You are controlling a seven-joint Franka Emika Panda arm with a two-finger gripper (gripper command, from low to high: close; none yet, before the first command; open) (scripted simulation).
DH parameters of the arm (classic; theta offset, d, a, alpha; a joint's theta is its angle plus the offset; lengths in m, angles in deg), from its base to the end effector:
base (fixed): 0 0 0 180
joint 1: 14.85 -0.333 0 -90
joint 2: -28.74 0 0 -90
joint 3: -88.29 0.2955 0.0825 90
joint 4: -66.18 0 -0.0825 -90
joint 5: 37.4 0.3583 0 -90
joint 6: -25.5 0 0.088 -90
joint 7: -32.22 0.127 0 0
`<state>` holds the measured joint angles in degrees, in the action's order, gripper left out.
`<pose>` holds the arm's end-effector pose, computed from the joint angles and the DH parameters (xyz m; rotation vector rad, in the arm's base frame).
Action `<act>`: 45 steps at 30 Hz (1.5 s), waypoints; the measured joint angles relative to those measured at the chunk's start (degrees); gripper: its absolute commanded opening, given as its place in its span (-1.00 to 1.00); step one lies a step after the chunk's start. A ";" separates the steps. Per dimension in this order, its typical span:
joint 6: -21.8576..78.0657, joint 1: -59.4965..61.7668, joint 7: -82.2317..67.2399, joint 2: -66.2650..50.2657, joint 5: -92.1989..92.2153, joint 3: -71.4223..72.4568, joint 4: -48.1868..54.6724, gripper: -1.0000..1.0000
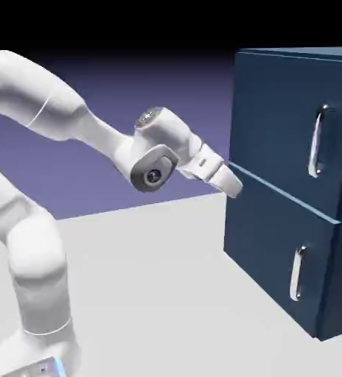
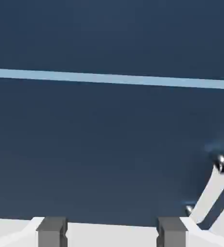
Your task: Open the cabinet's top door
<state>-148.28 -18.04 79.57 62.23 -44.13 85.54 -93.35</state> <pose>0.3968 0.0115 0.4602 -2.4635 0.9151 -1.0809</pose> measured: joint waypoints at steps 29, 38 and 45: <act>2.41 -26.95 52.70 8.87 -72.27 -29.53 15.81 0.00; 3.16 -35.31 69.05 11.62 -94.70 -38.69 20.72 0.00; 3.75 -41.82 81.77 13.76 -112.15 -45.82 24.54 0.00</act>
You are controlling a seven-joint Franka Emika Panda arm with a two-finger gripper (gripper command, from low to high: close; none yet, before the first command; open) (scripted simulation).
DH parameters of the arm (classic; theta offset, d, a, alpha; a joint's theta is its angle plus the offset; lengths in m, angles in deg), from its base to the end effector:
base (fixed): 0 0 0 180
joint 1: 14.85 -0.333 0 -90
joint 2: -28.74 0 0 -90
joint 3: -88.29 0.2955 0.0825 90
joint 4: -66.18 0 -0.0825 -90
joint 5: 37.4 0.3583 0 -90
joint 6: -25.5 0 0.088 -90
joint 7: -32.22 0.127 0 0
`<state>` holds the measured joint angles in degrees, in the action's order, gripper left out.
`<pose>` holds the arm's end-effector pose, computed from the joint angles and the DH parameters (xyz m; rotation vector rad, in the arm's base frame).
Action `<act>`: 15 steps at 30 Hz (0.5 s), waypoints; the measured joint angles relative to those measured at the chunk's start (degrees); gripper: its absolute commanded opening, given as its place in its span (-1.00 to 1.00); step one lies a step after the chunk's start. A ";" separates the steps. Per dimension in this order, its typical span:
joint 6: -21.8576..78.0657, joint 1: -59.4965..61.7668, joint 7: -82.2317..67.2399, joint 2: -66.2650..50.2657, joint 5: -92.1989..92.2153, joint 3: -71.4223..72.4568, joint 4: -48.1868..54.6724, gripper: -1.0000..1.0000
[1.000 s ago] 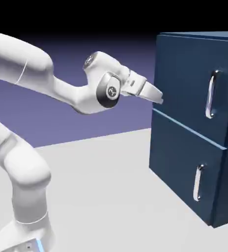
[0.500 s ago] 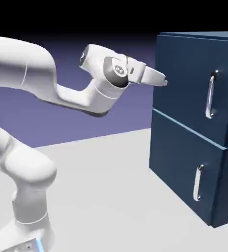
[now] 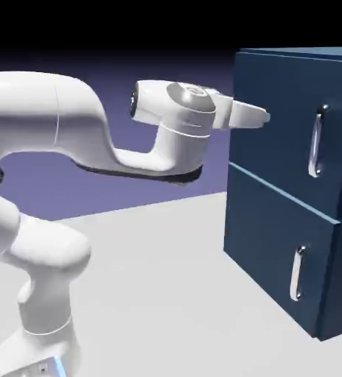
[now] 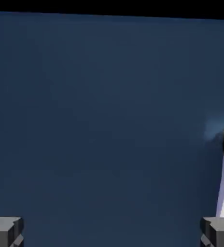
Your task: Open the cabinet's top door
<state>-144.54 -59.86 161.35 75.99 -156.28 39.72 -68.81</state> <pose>0.4043 -0.0424 0.5791 -1.9386 0.7049 -1.6393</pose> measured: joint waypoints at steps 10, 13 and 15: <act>0.83 -9.29 18.17 3.06 -24.92 -10.18 5.45 0.00; 1.08 -12.08 23.62 3.98 -32.40 -13.24 7.09 0.00; 1.25 -13.94 27.26 4.59 -37.38 -15.27 8.18 0.00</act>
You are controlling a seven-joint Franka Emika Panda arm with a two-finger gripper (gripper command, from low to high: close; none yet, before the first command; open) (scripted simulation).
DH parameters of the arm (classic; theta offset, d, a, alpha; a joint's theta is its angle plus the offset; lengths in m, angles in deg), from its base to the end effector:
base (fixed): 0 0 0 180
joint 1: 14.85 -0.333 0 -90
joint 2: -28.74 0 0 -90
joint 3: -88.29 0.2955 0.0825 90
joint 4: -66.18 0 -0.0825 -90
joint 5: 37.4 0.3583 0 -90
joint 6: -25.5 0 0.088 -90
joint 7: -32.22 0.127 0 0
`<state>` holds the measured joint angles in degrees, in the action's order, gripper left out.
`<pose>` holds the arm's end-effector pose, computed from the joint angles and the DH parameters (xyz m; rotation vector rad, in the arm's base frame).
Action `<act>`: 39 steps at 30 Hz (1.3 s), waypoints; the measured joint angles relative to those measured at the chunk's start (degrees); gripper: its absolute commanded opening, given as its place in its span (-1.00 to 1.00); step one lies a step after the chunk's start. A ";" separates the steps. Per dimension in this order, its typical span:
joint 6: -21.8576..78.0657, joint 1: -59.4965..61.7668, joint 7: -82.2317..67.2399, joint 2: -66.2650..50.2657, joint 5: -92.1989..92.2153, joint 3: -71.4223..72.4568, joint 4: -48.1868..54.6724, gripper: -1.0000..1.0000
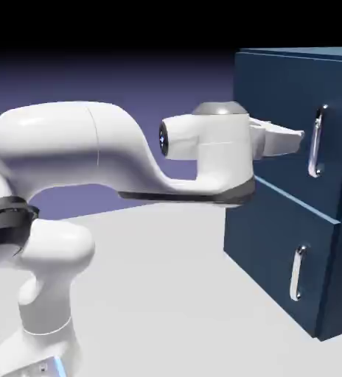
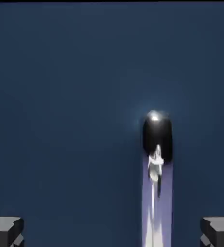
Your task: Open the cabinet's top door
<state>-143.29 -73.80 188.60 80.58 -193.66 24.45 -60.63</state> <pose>0.4442 -0.1083 0.5337 -1.7876 0.6926 -1.7215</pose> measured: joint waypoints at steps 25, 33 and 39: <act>12.29 10.72 9.36 -5.61 0.11 8.44 -8.52 -1.00; 17.42 27.33 9.61 -5.25 9.66 24.12 -18.48 -1.00; 19.42 39.18 9.61 -3.55 17.99 36.58 -24.33 -1.00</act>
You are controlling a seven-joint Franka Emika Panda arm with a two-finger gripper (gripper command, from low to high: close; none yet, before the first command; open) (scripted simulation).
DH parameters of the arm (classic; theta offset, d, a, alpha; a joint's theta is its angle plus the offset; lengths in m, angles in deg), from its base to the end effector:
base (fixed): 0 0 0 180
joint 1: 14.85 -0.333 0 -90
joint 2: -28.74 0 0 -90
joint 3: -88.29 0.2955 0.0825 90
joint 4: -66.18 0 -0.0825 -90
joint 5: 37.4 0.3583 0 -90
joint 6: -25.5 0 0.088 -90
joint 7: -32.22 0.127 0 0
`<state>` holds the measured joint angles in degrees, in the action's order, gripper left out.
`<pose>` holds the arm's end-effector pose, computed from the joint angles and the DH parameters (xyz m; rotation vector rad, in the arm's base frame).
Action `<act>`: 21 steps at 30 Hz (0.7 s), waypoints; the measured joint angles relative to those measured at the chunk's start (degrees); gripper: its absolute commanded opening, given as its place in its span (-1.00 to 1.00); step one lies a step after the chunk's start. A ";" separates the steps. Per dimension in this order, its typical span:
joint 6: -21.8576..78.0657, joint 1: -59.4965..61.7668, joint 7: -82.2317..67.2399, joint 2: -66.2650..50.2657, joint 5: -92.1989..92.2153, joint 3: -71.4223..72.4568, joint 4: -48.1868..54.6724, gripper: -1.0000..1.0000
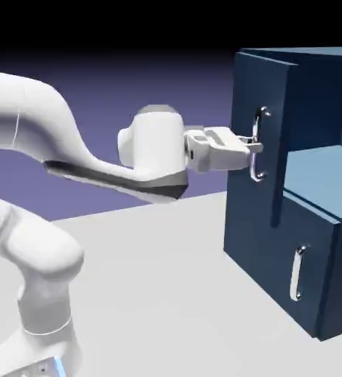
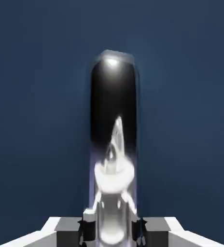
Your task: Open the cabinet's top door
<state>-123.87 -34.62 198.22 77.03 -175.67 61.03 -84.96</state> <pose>0.3634 -0.0547 0.5194 -1.7102 1.0934 -1.9863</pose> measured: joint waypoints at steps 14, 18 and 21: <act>0.12 22.24 -4.98 9.71 25.16 27.04 -9.80 -1.00; 3.55 22.51 -10.40 14.13 35.12 32.00 -12.60 -1.00; 7.10 21.66 -14.22 17.09 42.61 35.82 -14.24 -1.00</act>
<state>-116.78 -12.96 184.00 94.12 -133.06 96.85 -99.21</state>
